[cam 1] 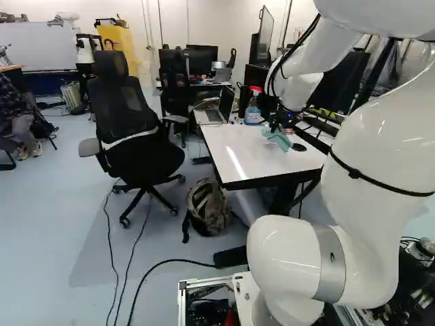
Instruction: Clean the table with the green towel
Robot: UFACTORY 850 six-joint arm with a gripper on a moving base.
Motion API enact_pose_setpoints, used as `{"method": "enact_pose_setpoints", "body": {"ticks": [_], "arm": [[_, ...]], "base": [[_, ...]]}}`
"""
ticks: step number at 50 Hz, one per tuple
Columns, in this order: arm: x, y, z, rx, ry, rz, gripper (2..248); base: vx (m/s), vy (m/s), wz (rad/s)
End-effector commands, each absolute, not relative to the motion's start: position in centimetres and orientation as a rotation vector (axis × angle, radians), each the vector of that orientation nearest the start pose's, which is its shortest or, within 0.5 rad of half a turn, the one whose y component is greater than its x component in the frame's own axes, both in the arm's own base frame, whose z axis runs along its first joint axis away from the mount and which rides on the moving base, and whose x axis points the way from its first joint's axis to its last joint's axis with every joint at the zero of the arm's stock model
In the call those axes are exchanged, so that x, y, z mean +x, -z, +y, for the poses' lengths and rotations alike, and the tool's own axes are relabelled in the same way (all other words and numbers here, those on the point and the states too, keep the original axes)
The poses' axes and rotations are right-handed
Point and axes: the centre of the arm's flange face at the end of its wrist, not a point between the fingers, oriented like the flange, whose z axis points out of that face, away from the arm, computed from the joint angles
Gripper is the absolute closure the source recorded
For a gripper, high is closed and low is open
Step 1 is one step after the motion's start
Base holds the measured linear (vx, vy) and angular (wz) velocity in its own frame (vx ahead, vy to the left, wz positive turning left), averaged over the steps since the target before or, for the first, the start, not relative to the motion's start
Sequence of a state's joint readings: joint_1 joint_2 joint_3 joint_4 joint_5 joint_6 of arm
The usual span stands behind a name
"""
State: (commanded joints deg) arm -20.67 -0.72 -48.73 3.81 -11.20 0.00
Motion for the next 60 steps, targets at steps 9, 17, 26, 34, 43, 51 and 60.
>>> {"method": "enact_pose_setpoints", "body": {"ticks": [9,17,26,34,43,51,60], "arm": [[45.1,-50.8,-16.7,-2.992,1.011,0.634,197],[46.6,-50.9,-16.8,-2.992,1.013,0.621,197],[48.4,-50.9,-16.7,-2.99,1.026,0.597,197],[49.6,-50.9,-15.9,-2.989,1.038,0.557,197],[50.9,-50.9,-14.7,-2.987,1.04,0.512,197],[52.1,-50.9,-13.6,-2.984,1.042,0.472,197],[53.1,-50.9,-12.3,-2.981,1.042,0.427,197]], "base": [[0.0,0.0,0.0],[0.0,0.0,0.0],[0.0,0.0,0.0],[0.0,0.0,0.0],[0.0,0.0,0.0],[0.0,0.0,0.0],[0.0,0.0,0.0]]}}
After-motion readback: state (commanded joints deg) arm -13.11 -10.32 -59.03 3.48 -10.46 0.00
